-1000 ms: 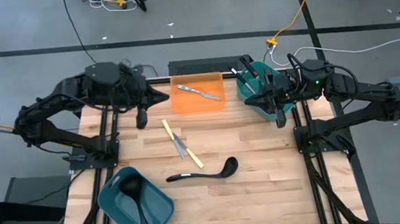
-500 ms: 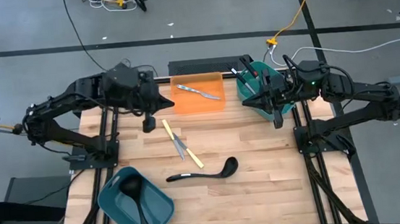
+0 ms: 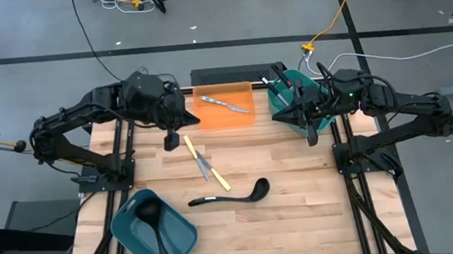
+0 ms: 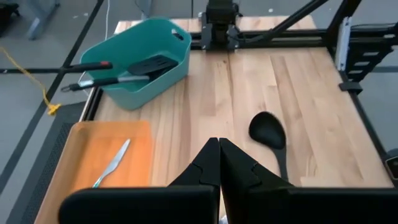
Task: Pick & Place Kitchen Items
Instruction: Put the left yellow knife into the orange bin
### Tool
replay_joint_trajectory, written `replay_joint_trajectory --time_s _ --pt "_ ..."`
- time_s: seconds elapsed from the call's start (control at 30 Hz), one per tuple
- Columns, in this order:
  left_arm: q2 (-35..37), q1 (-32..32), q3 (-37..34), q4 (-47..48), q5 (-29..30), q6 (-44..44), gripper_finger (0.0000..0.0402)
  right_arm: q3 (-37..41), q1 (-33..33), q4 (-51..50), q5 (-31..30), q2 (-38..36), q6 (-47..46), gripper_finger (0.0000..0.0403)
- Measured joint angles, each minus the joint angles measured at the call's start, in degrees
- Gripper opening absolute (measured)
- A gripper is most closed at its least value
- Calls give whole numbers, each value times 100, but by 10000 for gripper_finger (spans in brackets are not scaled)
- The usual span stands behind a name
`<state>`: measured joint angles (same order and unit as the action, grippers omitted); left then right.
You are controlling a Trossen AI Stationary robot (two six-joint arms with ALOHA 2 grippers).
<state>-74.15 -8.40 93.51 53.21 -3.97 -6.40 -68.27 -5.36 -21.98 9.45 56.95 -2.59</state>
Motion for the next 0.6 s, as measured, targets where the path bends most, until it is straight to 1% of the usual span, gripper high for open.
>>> replay_joint_trajectory --time_s 0.2,0.33,0.4,0.53,0.6 --pt "0 4 2 -85 -67 12 1 0 2 0 0 1 1 9" --pt "3 4 -28 -317 -191 123 0 0 0 2 -1 0 2 8" --pt "31 7 -274 -703 -279 182 0 0 0 2 0 0 2 7" --pt "192 11 -1012 -1363 -470 436 0 0 0 3 -2 0 2 7" --pt "311 11 -1272 -1466 -474 479 0 0 2 4 0 0 2 7"
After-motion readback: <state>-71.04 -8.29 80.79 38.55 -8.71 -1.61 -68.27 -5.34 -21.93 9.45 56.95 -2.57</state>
